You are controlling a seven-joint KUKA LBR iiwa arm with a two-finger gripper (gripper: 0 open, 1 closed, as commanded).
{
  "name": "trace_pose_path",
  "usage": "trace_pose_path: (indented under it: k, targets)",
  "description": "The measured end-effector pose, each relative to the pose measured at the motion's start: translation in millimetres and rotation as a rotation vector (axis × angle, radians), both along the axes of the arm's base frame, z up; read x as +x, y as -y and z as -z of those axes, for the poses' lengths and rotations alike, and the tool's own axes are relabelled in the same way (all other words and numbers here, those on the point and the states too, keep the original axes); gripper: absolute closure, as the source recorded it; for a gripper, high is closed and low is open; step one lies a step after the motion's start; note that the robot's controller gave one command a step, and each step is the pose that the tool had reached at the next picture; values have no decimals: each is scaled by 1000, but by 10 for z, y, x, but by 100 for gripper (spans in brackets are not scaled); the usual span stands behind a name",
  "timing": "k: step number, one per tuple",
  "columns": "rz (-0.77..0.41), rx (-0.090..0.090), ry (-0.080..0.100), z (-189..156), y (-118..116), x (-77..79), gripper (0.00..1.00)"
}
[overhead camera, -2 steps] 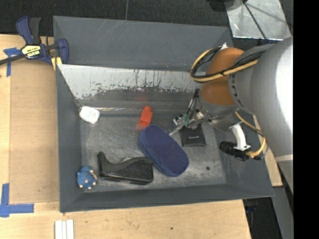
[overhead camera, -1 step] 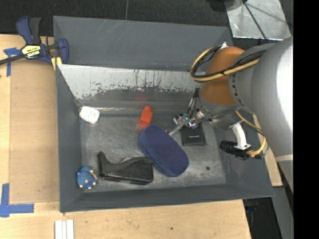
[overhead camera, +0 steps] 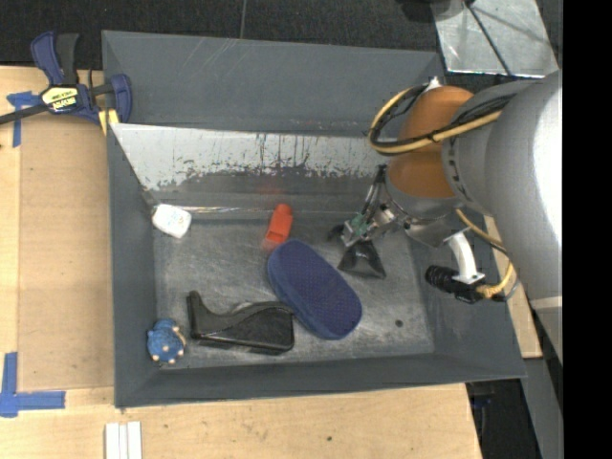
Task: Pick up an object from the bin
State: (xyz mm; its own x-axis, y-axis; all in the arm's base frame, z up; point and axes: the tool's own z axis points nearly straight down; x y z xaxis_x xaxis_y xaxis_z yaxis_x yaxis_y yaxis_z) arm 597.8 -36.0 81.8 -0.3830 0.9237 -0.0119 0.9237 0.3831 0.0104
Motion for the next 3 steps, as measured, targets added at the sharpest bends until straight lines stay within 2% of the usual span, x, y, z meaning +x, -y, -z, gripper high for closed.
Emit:
trace_pose_path:
  k: [1, 2, 3]
  targets:
    - [-3, 4, -8, -25, 11, 16, 100]
    - [-7, 6, -9, -344, 22, 29, 100]
    - [-12, 5, -10, -401, 26, 37, 100]
